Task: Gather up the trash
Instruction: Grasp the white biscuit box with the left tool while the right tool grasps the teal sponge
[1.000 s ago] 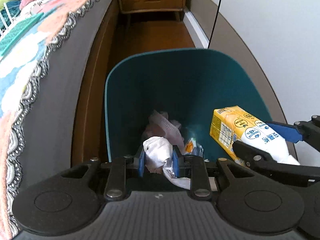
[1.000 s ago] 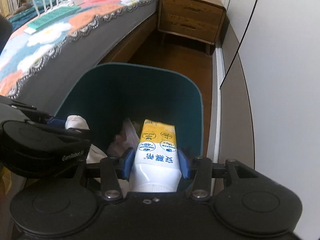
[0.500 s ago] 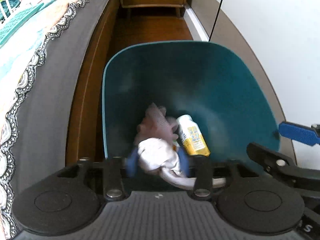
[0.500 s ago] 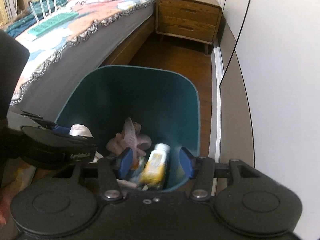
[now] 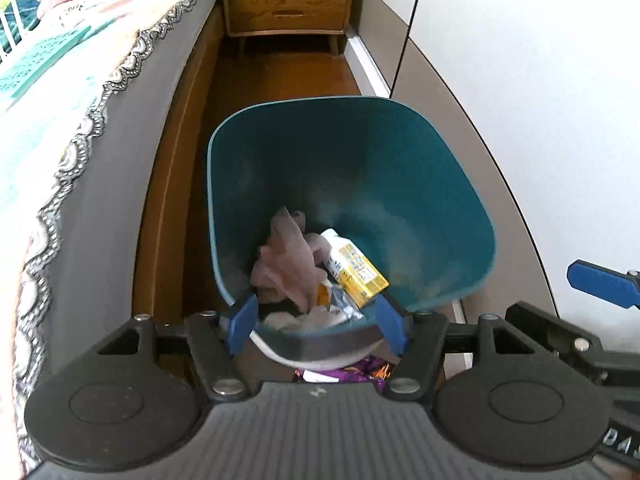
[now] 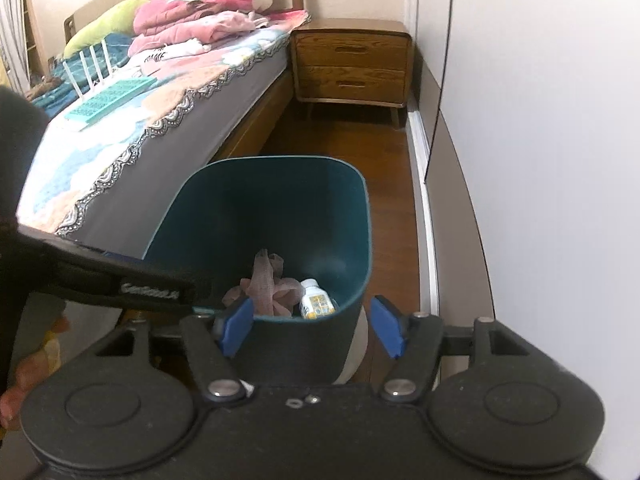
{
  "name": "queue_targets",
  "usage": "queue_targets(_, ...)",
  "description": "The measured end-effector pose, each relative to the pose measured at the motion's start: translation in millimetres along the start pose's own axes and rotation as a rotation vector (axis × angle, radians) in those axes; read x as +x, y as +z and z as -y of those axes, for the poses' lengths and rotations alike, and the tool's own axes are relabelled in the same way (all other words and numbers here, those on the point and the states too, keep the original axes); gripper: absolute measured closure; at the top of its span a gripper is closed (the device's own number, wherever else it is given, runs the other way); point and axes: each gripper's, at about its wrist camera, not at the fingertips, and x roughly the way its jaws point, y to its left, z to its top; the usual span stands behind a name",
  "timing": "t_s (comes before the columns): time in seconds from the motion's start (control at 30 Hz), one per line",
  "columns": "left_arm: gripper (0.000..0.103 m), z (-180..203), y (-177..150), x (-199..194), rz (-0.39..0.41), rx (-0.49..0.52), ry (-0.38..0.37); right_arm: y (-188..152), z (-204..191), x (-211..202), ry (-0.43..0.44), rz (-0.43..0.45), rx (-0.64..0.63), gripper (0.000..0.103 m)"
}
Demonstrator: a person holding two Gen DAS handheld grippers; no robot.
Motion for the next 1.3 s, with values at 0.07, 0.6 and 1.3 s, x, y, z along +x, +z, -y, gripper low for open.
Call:
queue_targets(0.07,0.039,-0.1,-8.9,-9.0,0.002,-0.001,-0.011,-8.2,0.0,-5.8,0.001,-0.007,0.003,0.037)
queue_targets(0.6,0.023,0.9,-135.1,-21.2,-0.066,-0.018,-0.026,-144.7,19.8,-16.1,-0.025,-0.187,0.084,0.023)
queue_targets(1.3,0.023,75.6,-352.9,178.4,-0.314,0.450,-0.068,-337.6,33.3,124.6,-0.024,-0.422,0.157,0.022)
